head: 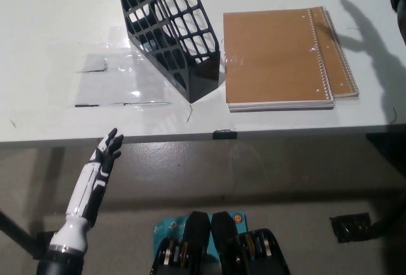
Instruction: Use the right hand to pick up a book from the book holder on the left side and put it on another book on the right side
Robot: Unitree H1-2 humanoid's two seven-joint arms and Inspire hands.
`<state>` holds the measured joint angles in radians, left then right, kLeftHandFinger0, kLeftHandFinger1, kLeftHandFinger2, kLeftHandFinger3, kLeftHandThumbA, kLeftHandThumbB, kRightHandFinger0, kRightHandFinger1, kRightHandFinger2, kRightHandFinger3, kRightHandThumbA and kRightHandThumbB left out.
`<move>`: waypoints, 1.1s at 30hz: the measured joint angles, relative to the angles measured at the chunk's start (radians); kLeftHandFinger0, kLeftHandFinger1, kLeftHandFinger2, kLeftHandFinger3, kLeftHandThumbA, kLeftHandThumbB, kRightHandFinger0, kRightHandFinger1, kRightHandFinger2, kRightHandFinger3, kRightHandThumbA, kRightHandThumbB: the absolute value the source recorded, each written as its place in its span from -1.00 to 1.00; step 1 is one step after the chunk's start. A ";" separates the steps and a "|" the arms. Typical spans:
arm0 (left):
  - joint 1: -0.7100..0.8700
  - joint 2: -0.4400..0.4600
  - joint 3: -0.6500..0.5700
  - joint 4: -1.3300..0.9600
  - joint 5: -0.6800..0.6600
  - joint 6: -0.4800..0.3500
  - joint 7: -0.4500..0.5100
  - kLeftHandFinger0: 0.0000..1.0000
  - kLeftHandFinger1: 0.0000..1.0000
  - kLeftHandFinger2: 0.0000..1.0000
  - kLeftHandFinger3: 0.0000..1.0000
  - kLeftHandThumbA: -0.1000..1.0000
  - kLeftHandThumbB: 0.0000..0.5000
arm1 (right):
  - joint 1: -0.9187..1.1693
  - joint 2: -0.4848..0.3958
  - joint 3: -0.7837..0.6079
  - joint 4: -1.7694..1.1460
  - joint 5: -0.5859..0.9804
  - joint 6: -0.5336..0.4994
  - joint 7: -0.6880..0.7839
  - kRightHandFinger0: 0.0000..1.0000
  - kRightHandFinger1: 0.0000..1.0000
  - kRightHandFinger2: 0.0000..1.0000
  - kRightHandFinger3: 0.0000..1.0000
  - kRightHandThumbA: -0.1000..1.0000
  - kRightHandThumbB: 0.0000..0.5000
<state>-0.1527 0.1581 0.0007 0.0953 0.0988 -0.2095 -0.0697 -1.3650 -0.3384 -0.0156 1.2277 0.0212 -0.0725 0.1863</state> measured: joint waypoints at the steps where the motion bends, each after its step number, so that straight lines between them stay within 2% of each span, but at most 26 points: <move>1: -0.007 0.000 0.000 0.004 0.000 0.000 0.000 1.00 1.00 1.00 1.00 1.00 -0.32 | 0.012 0.000 -0.004 -0.035 0.003 0.002 0.002 1.00 1.00 1.00 1.00 0.67 0.52; 2: -0.014 0.000 0.000 0.007 0.000 0.001 0.000 1.00 1.00 1.00 1.00 1.00 -0.27 | 0.031 0.000 -0.008 -0.079 0.005 0.006 0.004 1.00 1.00 1.00 1.00 0.66 0.44; 4: -0.026 0.000 0.000 0.015 0.000 0.001 0.000 1.00 1.00 1.00 1.00 1.00 -0.27 | 0.071 0.000 -0.015 -0.157 0.009 0.017 0.008 1.00 1.00 1.00 1.00 0.60 0.61; 8: -0.042 0.000 0.000 0.027 0.000 0.004 0.000 1.00 1.00 1.00 1.00 1.00 -0.27 | 0.171 0.000 -0.024 -0.301 0.025 0.044 0.011 1.00 1.00 1.00 1.00 0.70 0.60; 10: -0.045 0.000 0.000 0.029 0.000 0.006 0.000 1.00 1.00 1.00 1.00 1.00 -0.35 | 0.228 0.000 -0.027 -0.366 0.031 0.056 0.011 1.00 1.00 1.00 1.00 0.71 0.56; 13: -0.048 0.000 0.000 0.033 0.000 0.007 0.000 1.00 1.00 1.00 1.00 1.00 -0.42 | 0.312 0.000 -0.031 -0.450 0.041 0.068 0.011 1.00 1.00 1.00 1.00 0.75 0.66; 15: -0.050 0.000 0.000 0.037 0.000 0.008 0.000 1.00 1.00 1.00 1.00 1.00 -0.43 | 0.381 0.001 -0.031 -0.517 0.049 0.078 0.011 1.00 1.00 1.00 1.00 0.72 0.65; 18: -0.054 0.000 0.000 0.043 0.000 0.009 0.000 1.00 1.00 1.00 1.00 1.00 -0.33 | 0.487 0.002 -0.032 -0.613 0.061 0.089 0.011 1.00 1.00 1.00 1.00 0.70 0.40; 24: -0.066 0.000 0.000 0.049 0.000 0.011 0.000 1.00 1.00 1.00 1.00 1.00 -0.32 | 0.697 0.010 -0.031 -0.794 0.097 0.104 0.011 1.00 1.00 1.00 1.00 0.78 0.72; 26: -0.072 0.000 0.000 0.051 0.000 0.012 0.000 1.00 1.00 1.00 1.00 1.00 -0.36 | 0.767 0.015 -0.031 -0.857 0.111 0.106 0.010 1.00 1.00 1.00 1.00 0.70 0.61; 29: -0.077 0.000 0.000 0.052 0.000 0.012 0.000 1.00 1.00 1.00 1.00 1.00 -0.30 | 0.870 0.021 -0.027 -0.957 0.128 0.110 0.010 1.00 1.00 1.00 1.00 0.77 0.61; 31: -0.078 0.000 0.000 0.053 0.000 0.012 0.000 1.00 1.00 1.00 1.00 1.00 -0.28 | 0.924 0.022 -0.025 -1.017 0.141 0.112 0.011 1.00 1.00 1.00 1.00 0.76 0.49; 33: -0.078 0.000 0.000 0.053 0.000 0.012 0.000 1.00 1.00 1.00 1.00 1.00 -0.27 | 0.974 0.022 -0.023 -1.075 0.155 0.113 0.011 1.00 1.00 1.00 1.00 0.88 0.39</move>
<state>-0.2303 0.1583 0.0008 0.1486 0.0988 -0.1974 -0.0699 -0.3907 -0.3162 -0.0384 0.1530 0.1764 0.0408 0.1970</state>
